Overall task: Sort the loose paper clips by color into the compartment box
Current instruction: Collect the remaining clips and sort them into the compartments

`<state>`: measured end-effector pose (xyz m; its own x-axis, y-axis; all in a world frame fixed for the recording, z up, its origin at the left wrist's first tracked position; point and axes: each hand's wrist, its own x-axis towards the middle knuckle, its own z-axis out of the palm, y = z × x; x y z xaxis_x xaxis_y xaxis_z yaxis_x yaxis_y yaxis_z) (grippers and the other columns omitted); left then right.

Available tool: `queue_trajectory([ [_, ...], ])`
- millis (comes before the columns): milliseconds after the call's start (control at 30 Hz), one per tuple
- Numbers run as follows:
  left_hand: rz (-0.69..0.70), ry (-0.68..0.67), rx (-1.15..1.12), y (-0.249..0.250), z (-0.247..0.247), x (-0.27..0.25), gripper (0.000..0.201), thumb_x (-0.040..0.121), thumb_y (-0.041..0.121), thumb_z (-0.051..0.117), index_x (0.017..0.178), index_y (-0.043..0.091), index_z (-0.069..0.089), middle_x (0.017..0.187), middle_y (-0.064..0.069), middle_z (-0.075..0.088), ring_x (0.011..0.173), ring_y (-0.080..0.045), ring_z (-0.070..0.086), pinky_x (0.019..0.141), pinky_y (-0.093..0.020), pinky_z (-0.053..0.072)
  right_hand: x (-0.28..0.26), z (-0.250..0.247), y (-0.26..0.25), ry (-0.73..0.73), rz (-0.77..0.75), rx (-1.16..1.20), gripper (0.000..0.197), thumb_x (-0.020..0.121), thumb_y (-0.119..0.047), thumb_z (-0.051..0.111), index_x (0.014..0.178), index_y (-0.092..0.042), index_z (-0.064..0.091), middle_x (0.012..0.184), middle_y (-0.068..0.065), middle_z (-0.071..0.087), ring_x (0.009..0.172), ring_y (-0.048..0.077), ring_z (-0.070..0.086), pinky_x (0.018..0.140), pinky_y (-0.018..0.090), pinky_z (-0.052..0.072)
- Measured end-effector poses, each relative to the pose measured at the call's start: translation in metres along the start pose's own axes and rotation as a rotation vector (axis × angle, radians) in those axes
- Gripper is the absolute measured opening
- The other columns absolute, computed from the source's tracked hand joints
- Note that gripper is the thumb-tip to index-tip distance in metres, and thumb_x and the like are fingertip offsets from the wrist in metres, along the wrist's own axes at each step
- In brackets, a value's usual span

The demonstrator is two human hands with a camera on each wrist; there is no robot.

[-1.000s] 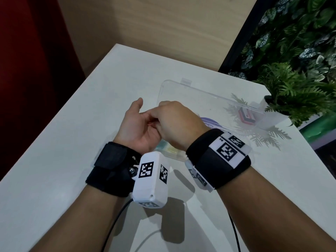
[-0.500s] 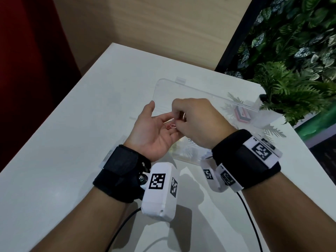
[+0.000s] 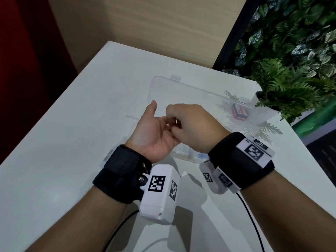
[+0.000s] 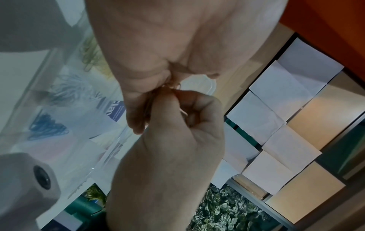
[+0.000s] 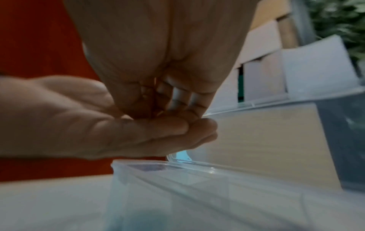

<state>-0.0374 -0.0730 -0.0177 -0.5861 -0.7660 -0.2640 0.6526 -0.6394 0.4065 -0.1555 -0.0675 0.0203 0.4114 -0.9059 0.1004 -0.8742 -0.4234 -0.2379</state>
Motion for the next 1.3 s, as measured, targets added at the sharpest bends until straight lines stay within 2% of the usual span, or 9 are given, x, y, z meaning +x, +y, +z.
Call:
queue_trajectory([
  [167, -0.009, -0.011, 0.047, -0.004, -0.003, 0.006, 0.074, 0.096, 0.058, 0.026, 0.122, -0.006, 0.052, 0.110, -0.024, 0.057, 0.102, -0.033, 0.059, 0.102, -0.042, 0.045, 0.001, -0.008, 0.012, 0.208, 0.161, 0.438, 0.013, 0.077, -0.005, 0.063, 0.072, -0.012, 0.053, 0.065, 0.002, 0.057, 0.058, 0.015, 0.050, 0.054, 0.025, 0.044],
  [300, -0.008, 0.042, 0.043, -0.009, -0.003, 0.009, 0.070, 0.096, 0.054, 0.034, 0.121, -0.009, 0.050, 0.124, -0.032, 0.056, 0.114, -0.046, 0.057, 0.101, -0.046, 0.045, -0.006, -0.029, 0.031, 0.309, 0.249, 0.678, 0.025, 0.077, 0.012, 0.059, 0.068, -0.011, 0.051, 0.063, 0.012, 0.060, 0.060, 0.023, 0.059, 0.057, 0.034, 0.050],
  [500, 0.026, 0.075, 0.044, -0.017, 0.006, 0.010, 0.065, 0.097, 0.050, 0.036, 0.123, -0.007, 0.053, 0.121, -0.031, 0.060, 0.112, -0.043, 0.060, 0.089, -0.042, 0.052, -0.036, -0.033, 0.084, 0.273, 0.502, 0.331, 0.018, 0.072, 0.002, 0.063, 0.064, -0.011, 0.055, 0.058, 0.007, 0.065, 0.056, 0.022, 0.059, 0.059, 0.039, 0.051],
  [600, 0.035, 0.073, 0.061, -0.023, 0.010, 0.010, 0.064, 0.097, 0.050, 0.036, 0.121, -0.007, 0.054, 0.122, -0.030, 0.060, 0.111, -0.042, 0.061, 0.091, -0.042, 0.051, -0.054, -0.026, 0.100, 0.175, 0.625, 0.133, 0.010, 0.074, 0.000, 0.061, 0.068, -0.008, 0.058, 0.059, 0.002, 0.065, 0.052, 0.015, 0.056, 0.050, 0.024, 0.047],
  [733, 0.036, 0.061, 0.061, -0.031, 0.016, 0.015, 0.064, 0.098, 0.049, 0.035, 0.121, -0.008, 0.053, 0.123, -0.030, 0.059, 0.112, -0.042, 0.060, 0.099, -0.044, 0.047, -0.067, -0.017, 0.110, 0.123, 0.704, 0.020, 0.013, 0.077, 0.000, 0.057, 0.071, -0.012, 0.059, 0.076, 0.007, 0.068, 0.076, 0.021, 0.059, 0.049, 0.020, 0.037],
  [967, 0.022, 0.047, 0.095, -0.036, 0.019, 0.019, 0.045, 0.098, 0.028, 0.039, 0.123, -0.007, 0.052, 0.126, -0.029, 0.057, 0.114, -0.041, 0.059, 0.100, -0.042, 0.046, -0.057, -0.018, 0.098, 0.184, 0.602, -0.086, 0.017, 0.083, -0.005, 0.054, 0.090, -0.015, 0.065, 0.092, 0.005, 0.066, 0.080, 0.020, 0.054, 0.071, 0.026, 0.046],
  [1067, 0.042, 0.045, 0.146, -0.037, 0.017, 0.020, 0.034, 0.094, 0.005, 0.042, 0.124, -0.008, 0.052, 0.121, -0.027, 0.061, 0.113, -0.039, 0.060, 0.101, -0.042, 0.046, -0.045, -0.025, 0.073, 0.245, 0.419, 0.033, 0.010, 0.082, -0.011, 0.060, 0.083, -0.015, 0.069, 0.082, -0.001, 0.069, 0.075, 0.016, 0.059, 0.068, 0.025, 0.045],
  [1167, 0.052, -0.009, 0.230, -0.040, 0.017, 0.020, 0.043, 0.089, -0.013, 0.033, 0.129, -0.010, 0.049, 0.111, -0.021, 0.060, 0.102, -0.030, 0.060, 0.097, -0.037, 0.048, -0.035, -0.024, 0.054, 0.119, 0.324, 0.171, 0.008, 0.078, -0.025, 0.068, 0.084, -0.021, 0.072, 0.077, -0.006, 0.066, 0.070, 0.009, 0.057, 0.061, 0.018, 0.043],
  [1300, 0.069, 0.014, 0.244, -0.040, 0.014, 0.023, 0.047, 0.087, -0.020, 0.026, 0.130, -0.012, 0.045, 0.124, -0.029, 0.055, 0.112, -0.036, 0.055, 0.092, -0.040, 0.050, -0.027, -0.014, 0.051, 0.011, 0.277, 0.039, 0.011, 0.080, -0.023, 0.065, 0.088, -0.018, 0.071, 0.080, -0.005, 0.062, 0.077, 0.014, 0.056, 0.060, 0.016, 0.040],
])
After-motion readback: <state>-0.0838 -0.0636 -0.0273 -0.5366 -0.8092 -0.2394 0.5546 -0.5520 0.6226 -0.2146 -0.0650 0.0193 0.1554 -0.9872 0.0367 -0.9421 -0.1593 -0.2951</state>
